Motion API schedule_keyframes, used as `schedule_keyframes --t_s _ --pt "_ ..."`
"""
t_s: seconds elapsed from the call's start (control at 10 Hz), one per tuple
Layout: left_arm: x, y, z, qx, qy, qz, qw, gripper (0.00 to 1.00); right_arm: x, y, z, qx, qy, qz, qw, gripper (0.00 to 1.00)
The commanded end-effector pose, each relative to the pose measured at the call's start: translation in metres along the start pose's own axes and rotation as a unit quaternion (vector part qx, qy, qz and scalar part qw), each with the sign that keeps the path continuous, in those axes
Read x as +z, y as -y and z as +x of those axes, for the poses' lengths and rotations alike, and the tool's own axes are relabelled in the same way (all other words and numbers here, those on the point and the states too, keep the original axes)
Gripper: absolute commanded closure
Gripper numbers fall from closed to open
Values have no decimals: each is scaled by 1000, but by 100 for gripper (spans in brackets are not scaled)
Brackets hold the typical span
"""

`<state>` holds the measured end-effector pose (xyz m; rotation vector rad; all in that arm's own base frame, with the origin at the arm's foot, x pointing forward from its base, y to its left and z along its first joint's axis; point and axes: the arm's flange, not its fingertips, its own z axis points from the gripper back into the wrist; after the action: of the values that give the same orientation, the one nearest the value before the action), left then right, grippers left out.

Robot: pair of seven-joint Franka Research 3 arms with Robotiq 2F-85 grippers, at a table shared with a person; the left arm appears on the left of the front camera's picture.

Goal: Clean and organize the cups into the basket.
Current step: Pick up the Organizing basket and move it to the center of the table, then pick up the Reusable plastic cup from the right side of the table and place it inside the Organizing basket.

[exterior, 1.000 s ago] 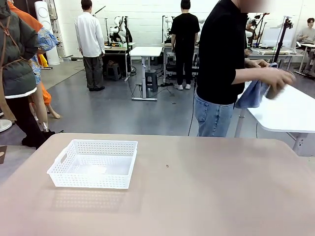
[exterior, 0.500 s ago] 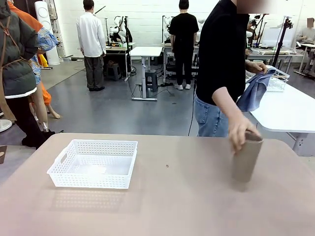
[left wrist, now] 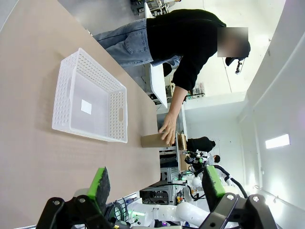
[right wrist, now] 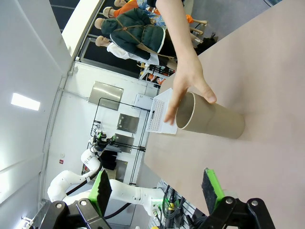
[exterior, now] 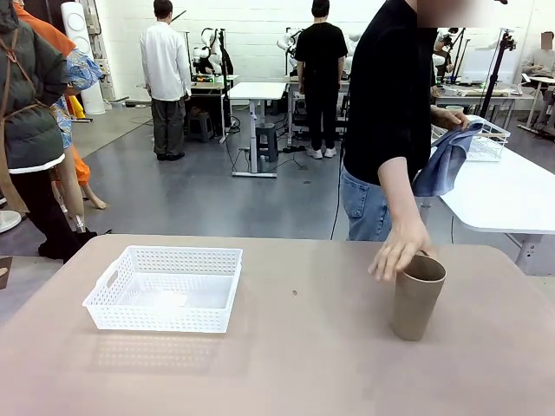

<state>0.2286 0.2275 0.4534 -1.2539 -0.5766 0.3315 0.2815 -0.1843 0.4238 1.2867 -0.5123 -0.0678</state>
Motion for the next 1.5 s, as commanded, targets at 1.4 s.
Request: schedule_keyframes --t_s 1.4 --pt "-217 91 -8 -219 -29 459 860 0 -92 -1 38 470 -108 -122 868 0"
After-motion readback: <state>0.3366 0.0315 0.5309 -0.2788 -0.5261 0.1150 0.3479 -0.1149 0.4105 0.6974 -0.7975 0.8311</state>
